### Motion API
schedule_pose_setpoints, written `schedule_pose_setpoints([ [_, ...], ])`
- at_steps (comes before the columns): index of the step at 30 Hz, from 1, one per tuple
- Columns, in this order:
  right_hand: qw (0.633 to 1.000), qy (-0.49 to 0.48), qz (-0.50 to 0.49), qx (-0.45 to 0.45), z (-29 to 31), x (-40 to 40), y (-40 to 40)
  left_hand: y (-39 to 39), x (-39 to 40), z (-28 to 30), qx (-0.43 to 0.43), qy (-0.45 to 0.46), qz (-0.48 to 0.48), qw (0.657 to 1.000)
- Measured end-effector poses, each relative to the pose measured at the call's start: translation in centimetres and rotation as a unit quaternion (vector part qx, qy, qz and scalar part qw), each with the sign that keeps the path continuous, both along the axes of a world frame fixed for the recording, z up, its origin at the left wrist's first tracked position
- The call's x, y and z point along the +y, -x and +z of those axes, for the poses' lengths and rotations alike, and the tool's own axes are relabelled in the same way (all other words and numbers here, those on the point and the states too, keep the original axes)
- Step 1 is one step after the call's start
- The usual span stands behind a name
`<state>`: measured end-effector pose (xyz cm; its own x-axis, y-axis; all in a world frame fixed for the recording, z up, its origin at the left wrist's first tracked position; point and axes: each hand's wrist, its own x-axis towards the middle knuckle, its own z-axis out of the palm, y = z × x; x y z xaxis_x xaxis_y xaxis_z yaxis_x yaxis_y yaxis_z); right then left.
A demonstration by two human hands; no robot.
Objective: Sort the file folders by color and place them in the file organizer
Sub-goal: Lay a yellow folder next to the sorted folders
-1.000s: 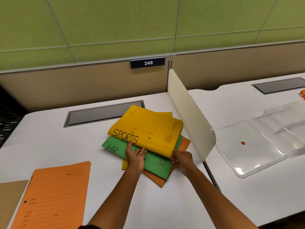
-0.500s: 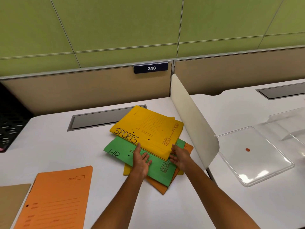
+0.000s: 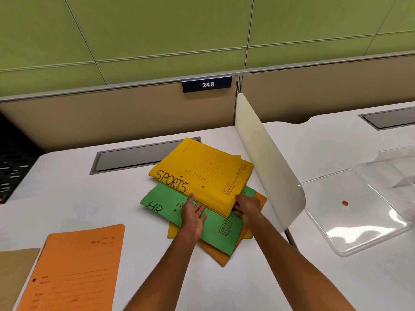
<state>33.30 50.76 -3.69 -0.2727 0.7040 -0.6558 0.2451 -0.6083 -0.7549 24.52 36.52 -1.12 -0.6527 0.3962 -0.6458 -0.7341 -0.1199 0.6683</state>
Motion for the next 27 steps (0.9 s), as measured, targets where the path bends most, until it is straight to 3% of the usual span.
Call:
schedule_pose_setpoints([
  [8, 0.992, 0.077, 0.069, 0.07, 0.7, -0.6, 0.3, -0.1, 0.1, -0.1, 0.001, 0.017, -0.004, 1.0],
  [15, 0.974, 0.08, 0.128, 0.166, 2.3, -1.6, -0.6, 0.0, -0.9, 0.6, -0.038, -0.062, -0.038, 0.997],
  [27, 0.945, 0.011, 0.253, 0.209, 4.0, -7.0, -4.4, 1.0, -4.8, 2.9, 0.009, -0.092, 0.106, 0.99],
])
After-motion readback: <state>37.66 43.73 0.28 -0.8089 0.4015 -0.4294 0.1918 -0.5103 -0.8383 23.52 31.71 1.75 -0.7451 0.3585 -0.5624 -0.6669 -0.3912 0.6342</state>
